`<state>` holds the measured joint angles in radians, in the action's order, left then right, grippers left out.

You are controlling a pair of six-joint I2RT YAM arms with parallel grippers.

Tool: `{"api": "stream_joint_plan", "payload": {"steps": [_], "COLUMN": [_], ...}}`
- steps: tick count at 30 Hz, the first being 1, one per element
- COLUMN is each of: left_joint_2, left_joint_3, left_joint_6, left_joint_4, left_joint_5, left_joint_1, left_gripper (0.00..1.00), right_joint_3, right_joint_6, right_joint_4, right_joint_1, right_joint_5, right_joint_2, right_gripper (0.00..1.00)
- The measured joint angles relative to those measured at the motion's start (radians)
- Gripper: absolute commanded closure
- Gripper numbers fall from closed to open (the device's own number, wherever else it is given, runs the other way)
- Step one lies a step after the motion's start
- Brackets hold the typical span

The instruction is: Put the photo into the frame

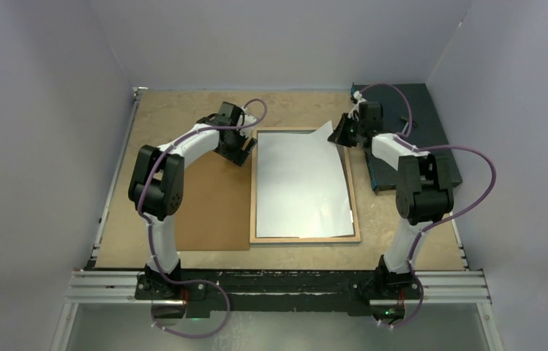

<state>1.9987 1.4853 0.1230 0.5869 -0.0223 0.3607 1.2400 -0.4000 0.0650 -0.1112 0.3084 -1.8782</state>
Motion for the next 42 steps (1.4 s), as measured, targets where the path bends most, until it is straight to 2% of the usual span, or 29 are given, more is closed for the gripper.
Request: {"api": "stream_joint_plan", "payload": {"steps": [3,4,7,8,10,12,15,17,21,25,27,28,32,35,42], "left_joint_2": [0.000,0.000,-0.001,-0.002,-0.004,-0.006,-0.010,-0.012,-0.016,-0.021,-0.027,-0.031,-0.051,-0.064,-0.152], "left_joint_3": [0.000,0.000,0.000,0.000,0.000,0.000,0.000,0.000,0.000,0.000,0.000,0.000,0.004,0.013,0.002], "left_joint_6": [0.000,0.000,0.000,0.000,0.000,0.000,0.000,0.000,0.000,0.000,0.000,0.000,0.001,0.013,0.113], "left_joint_4": [0.000,0.000,0.000,0.000,0.001,0.002,0.003,0.005,0.006,0.008,0.012,0.015,0.040,0.056,0.083], "left_joint_5": [0.000,0.000,0.000,0.000,0.000,0.000,0.000,0.000,0.000,-0.001,-0.001,-0.001,-0.011,-0.024,-0.007], "left_joint_1": [0.000,0.000,0.000,0.000,0.000,0.000,0.000,0.000,0.000,0.000,0.000,0.000,-0.014,-0.062,-0.377], "left_gripper": [0.26,0.26,0.26,0.26,0.26,0.25,0.25,0.25,0.25,0.25,0.24,0.24,0.24,0.24,0.33], "right_joint_3": [-0.001,-0.001,-0.001,-0.001,-0.001,-0.001,0.000,0.000,-0.001,-0.001,-0.006,-0.016,-0.080,-0.092,0.117], "right_joint_6": [-0.002,-0.001,-0.003,-0.005,0.000,0.004,0.005,0.000,-0.010,-0.027,-0.035,-0.042,-0.073,-0.100,-0.188], "right_joint_4": [0.001,0.001,-0.003,-0.006,-0.013,-0.023,-0.059,-0.091,-0.142,-0.143,-0.142,-0.139,-0.145,-0.158,-0.179], "right_joint_1": [0.000,-0.001,-0.002,-0.003,-0.008,-0.016,-0.036,-0.046,-0.058,-0.080,-0.108,-0.131,-0.230,-0.336,-0.631], "right_joint_5": [-0.028,-0.035,-0.072,-0.088,-0.122,-0.163,-0.259,-0.327,-0.435,-0.491,-0.507,-0.510,-0.507,-0.511,-0.513], "right_joint_2": [0.000,0.000,0.000,0.000,0.000,0.001,0.010,0.029,0.104,0.176,0.189,0.190,0.188,0.182,0.037], "right_gripper": [0.83,0.76,0.31,0.22,0.11,0.05,0.05,0.08,0.21,0.37,0.40,0.38,0.19,0.15,0.10]}}
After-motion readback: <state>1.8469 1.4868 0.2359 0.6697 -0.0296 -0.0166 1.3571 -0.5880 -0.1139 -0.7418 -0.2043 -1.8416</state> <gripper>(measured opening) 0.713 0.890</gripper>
